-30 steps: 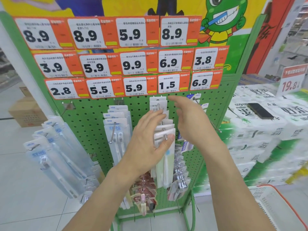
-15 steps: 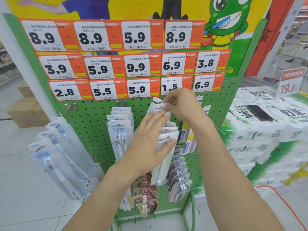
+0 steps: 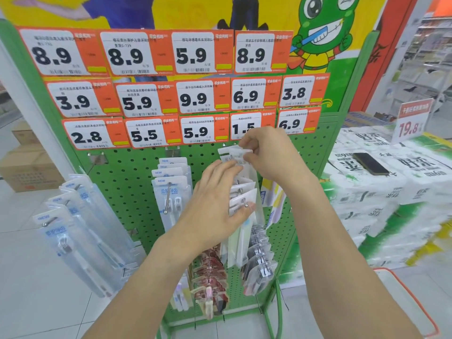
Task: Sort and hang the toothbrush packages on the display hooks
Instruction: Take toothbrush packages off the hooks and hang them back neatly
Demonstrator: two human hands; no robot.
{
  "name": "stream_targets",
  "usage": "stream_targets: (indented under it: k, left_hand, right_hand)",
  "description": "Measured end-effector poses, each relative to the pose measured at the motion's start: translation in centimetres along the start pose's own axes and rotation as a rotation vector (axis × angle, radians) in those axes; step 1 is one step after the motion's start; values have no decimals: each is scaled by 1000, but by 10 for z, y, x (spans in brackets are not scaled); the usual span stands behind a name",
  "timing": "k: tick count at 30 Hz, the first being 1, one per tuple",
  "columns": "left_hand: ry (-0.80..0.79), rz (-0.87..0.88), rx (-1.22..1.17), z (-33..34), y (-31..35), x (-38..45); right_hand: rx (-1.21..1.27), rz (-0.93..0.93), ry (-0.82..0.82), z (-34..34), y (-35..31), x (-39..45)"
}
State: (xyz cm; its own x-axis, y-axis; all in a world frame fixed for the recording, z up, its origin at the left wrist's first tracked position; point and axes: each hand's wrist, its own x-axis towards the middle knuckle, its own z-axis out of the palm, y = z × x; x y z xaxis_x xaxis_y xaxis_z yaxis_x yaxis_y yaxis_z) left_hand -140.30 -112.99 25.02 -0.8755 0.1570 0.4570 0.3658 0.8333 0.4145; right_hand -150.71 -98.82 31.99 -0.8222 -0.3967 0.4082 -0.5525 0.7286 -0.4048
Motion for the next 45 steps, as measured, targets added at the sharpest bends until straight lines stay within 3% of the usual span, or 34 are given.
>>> stream_targets:
  k: [11,22,29,32,35,37,42,45]
  left_hand:
    - [2,-8,44,-1,1,2]
    - [13,-11,22,-2,2,2]
    - [7,-36,-82,-13,11,-7]
    - [129,-17,-77,-18,29,-30]
    - [321,43,-217,-15,58,-64]
    - [348,34,-339,-3,70,-87]
    - [86,-185,-510,37,71,-124]
    - [-35,-382,-735,51,55,-141]
  right_hand:
    - [-41,-31,66,-11,-9,-39]
    - [18,-90,385,-33,1,-97]
    - [383,20,514,-32,1,-138]
    - [547,99,550,-24,4,-156]
    - [711,198,526,-12,8,-172]
    - [819,246,485,-4,12,-181]
    - [989,305,326,21,16,-196]
    - [1146,388,222,42,13,-203]
